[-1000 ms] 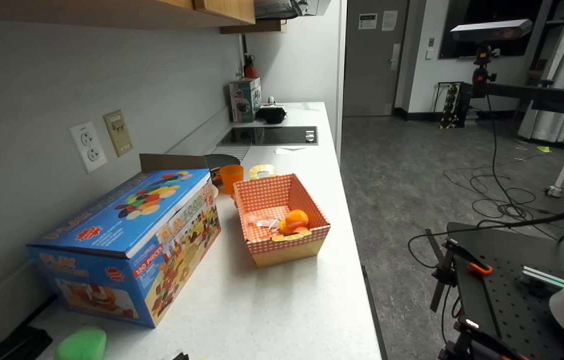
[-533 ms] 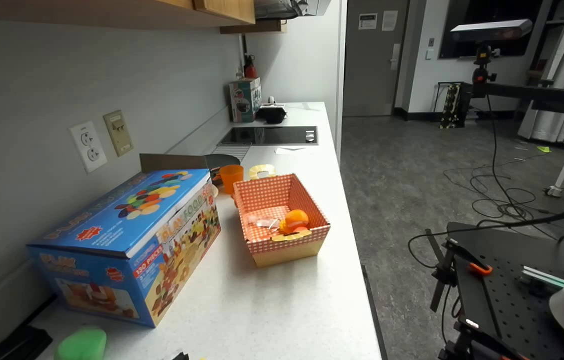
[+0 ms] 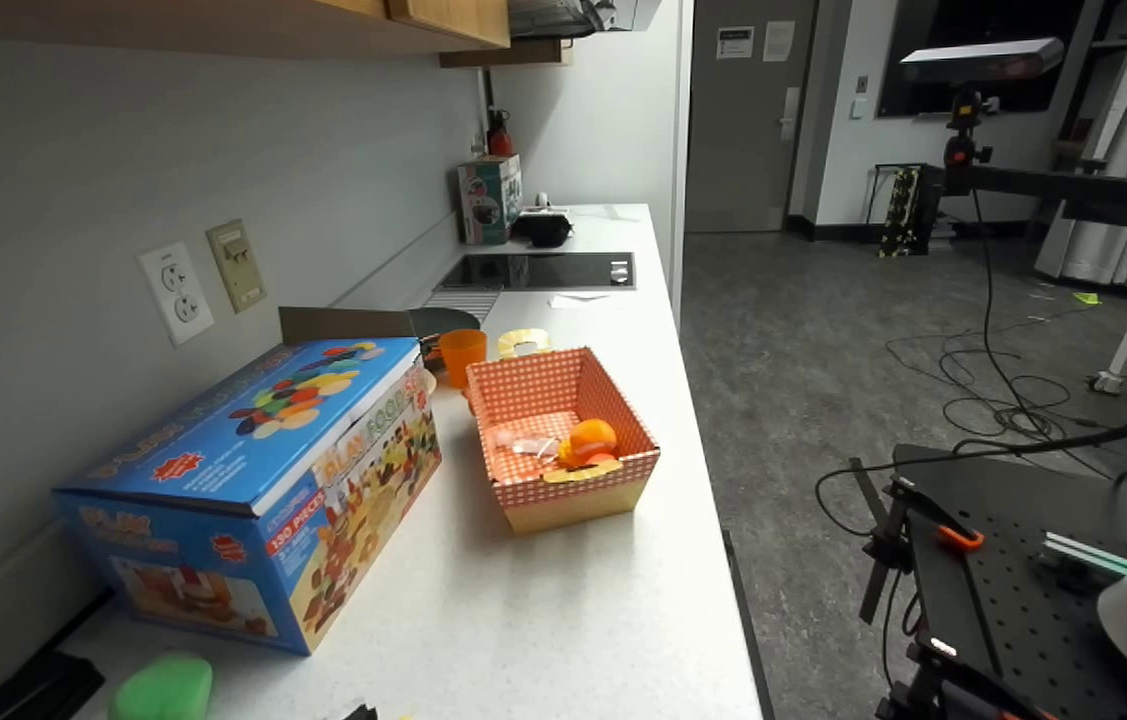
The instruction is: Open the top left cabinet door
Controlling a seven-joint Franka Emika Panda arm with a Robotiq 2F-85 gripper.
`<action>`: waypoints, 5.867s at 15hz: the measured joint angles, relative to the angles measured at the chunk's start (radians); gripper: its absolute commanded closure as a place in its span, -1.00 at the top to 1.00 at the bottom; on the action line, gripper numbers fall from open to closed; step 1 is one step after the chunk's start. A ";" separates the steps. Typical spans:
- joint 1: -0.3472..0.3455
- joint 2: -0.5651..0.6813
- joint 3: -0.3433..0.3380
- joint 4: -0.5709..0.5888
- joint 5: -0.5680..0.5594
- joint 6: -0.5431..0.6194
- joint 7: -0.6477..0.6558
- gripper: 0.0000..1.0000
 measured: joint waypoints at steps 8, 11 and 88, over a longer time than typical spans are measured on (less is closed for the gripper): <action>-0.035 0.008 0.005 -0.005 0.008 -0.084 0.164 1.00; -0.064 0.015 0.009 -0.002 0.013 -0.102 0.228 1.00; -0.005 0.235 -0.391 0.214 0.244 0.371 -0.257 1.00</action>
